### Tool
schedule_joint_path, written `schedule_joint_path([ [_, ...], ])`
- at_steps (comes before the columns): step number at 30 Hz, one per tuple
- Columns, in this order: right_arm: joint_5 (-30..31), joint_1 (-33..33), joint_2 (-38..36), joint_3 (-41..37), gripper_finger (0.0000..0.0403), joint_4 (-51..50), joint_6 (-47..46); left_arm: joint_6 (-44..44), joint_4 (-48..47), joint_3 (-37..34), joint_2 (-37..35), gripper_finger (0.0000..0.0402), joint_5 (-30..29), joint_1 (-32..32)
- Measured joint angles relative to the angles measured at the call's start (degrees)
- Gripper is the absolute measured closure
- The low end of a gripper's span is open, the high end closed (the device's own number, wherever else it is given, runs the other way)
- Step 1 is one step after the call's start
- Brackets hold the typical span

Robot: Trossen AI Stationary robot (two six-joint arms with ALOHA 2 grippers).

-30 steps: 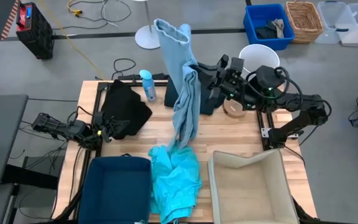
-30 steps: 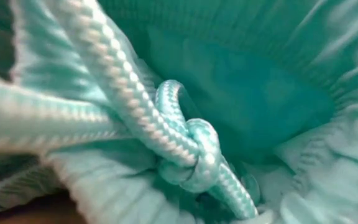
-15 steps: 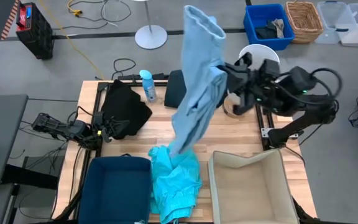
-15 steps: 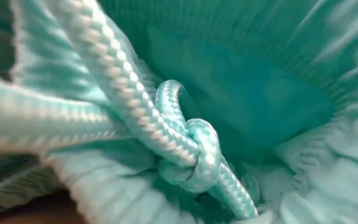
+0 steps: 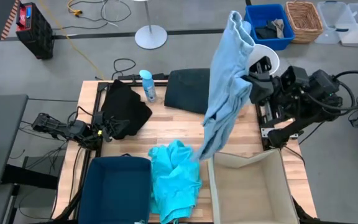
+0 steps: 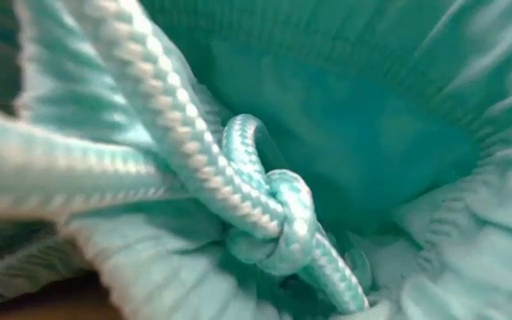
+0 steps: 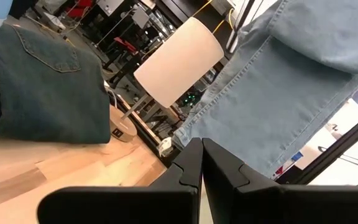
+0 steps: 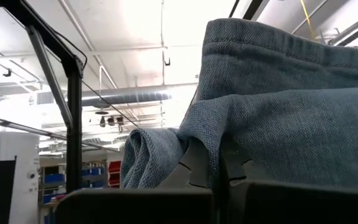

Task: Sort clothes
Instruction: Put the light blue jeans into the blue laundry organizer

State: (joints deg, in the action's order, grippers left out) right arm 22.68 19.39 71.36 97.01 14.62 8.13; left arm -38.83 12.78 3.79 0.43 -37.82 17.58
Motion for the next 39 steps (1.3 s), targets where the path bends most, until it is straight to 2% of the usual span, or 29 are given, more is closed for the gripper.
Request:
schedule_joint_path([
  [12,0.2,3.7,-0.4,0.6,0.0403,0.1,-0.1,0.0,0.0,0.0,0.0,0.0396,-0.8,0.0],
  [20,0.4,13.2,-0.6,7.3,0.0403,-10.9,0.5,0.3,-0.1,0.0,0.0,0.0396,-0.8,0.0],
  [27,12.6,23.5,-0.7,11.9,0.0403,-20.9,3.7,0.6,-0.1,0.0,0.0,0.0396,-1.6,0.0],
  [35,32.7,37.9,-1.0,15.1,0.0403,-20.6,12.7,0.6,-0.5,0.0,0.0,0.0396,-1.8,0.0],
  [39,39.5,41.9,-0.9,15.5,0.0403,-18.8,16.2,0.6,-0.6,0.0,0.0,0.0396,-1.9,0.0],
])
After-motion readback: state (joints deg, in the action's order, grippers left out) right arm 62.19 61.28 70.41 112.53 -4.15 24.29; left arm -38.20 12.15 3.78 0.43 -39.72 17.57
